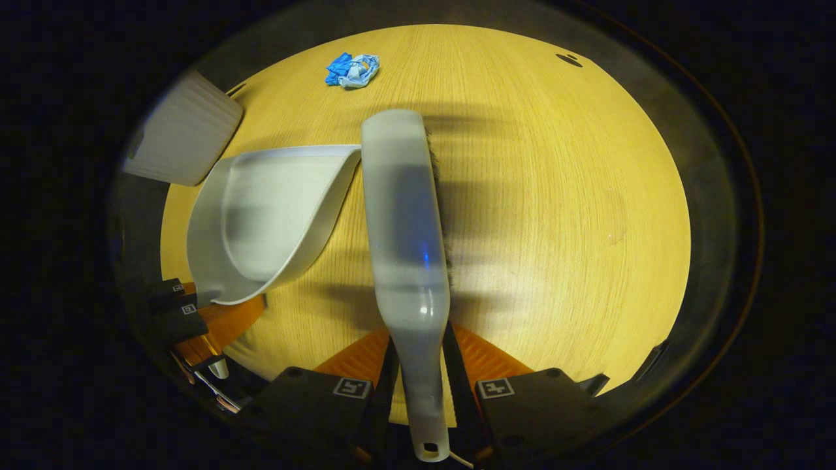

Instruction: Pick up the small broom and dustpan from the desktop, sweep the trash into the dustpan with the broom, and then empty the trash into the garbage bin.

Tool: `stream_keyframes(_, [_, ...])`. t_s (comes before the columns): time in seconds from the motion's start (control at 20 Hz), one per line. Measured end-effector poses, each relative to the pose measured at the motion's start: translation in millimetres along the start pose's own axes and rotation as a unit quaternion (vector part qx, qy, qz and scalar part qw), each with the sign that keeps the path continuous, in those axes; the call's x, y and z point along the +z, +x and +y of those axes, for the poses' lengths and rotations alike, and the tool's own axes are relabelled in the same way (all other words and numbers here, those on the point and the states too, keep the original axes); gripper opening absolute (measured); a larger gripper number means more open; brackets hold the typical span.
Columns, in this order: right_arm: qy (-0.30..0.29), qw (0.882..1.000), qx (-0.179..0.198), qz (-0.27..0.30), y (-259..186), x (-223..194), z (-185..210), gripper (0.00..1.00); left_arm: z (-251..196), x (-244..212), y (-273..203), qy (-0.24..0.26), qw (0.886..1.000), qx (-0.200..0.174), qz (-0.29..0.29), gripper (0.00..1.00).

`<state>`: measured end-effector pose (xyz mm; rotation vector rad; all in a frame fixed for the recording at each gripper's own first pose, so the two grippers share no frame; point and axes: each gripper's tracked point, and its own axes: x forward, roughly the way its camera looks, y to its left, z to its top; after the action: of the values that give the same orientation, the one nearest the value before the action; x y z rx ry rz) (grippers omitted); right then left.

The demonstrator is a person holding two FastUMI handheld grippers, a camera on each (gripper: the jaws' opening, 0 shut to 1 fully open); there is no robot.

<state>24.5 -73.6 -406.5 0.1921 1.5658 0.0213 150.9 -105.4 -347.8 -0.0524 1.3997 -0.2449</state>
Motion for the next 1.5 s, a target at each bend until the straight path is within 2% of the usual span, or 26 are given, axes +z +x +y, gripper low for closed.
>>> stream_keyframes(0.1, [0.002,1.000,-0.001,0.002,-1,0,-1,0.34,0,-1,0,-0.003,1.000,-0.005,-0.001,0.31])
stream_keyframes(0.15, [0.000,1.000,0.005,0.010,2,-3,1,0.33,0,0,0,-0.002,1.000,-0.006,0.000,0.31])
stream_keyframes(0.25, [0.005,1.000,0.020,0.021,-2,-1,7,0.23,1,-1,0,0.002,1.000,-0.007,0.002,0.30])
stream_keyframes(0.35, [0.020,0.999,0.037,-0.012,-10,22,13,0.28,1,-2,0,0.001,1.000,-0.009,0.005,0.30])
stream_keyframes(0.4, [0.027,0.998,0.045,-0.027,-15,37,15,0.24,2,-2,0,0.002,1.000,-0.008,0.010,0.30])
stream_keyframes(0.45, [0.031,0.997,0.056,-0.034,-22,51,18,0.27,3,-3,0,0.006,1.000,-0.007,0.014,0.30])
stream_keyframes(0.5, [0.032,0.997,0.065,-0.036,-30,63,18,0.22,5,-4,0,0.008,1.000,-0.009,0.018,0.30])
stream_keyframes(0.55, [0.033,0.996,0.069,-0.044,-41,78,15,0.27,6,-5,-1,0.010,1.000,-0.011,0.021,0.30])
stream_keyframes(0.7, [0.030,0.995,0.064,-0.072,-69,122,5,0.27,7,-6,-3,0.005,0.999,-0.019,0.027,0.29])
stream_keyframes(0.75, [0.029,0.995,0.064,-0.077,-75,135,3,0.33,7,-6,-3,0.004,0.999,-0.021,0.029,0.30])
stream_keyframes(0.8, [0.029,0.994,0.062,-0.081,-78,149,-1,0.27,7,-5,-3,0.007,0.999,-0.022,0.033,0.30])
stream_keyframes(0.9, [0.020,0.995,0.054,-0.086,-75,173,-7,0.27,10,-5,-4,0.015,0.999,-0.018,0.041,0.30])
stream_keyframes(1.0, [-0.014,0.996,0.031,-0.084,-63,190,-15,0.27,18,-2,-4,0.030,0.998,-0.010,0.049,0.29])
stream_keyframes(1.15, [-0.105,0.991,-0.026,-0.079,-46,225,-34,0.27,38,8,-6,0.061,0.996,0.015,0.061,0.30])
stream_keyframes(1.3, [-0.176,0.979,-0.045,-0.087,-36,265,-31,0.27,53,23,-6,0.103,0.992,0.036,0.069,0.30])
stream_keyframes(1.35, [-0.193,0.976,-0.044,-0.090,-36,279,-28,0.20,56,27,-6,0.111,0.990,0.037,0.072,0.29])
stream_keyframes(1.45, [-0.208,0.974,-0.036,-0.087,-34,300,-15,0.21,59,36,-7,0.123,0.989,0.037,0.076,0.30])
stream_keyframes(1.5, [-0.226,0.969,-0.039,-0.088,-29,310,-13,0.27,61,40,-6,0.128,0.988,0.036,0.077,0.30])
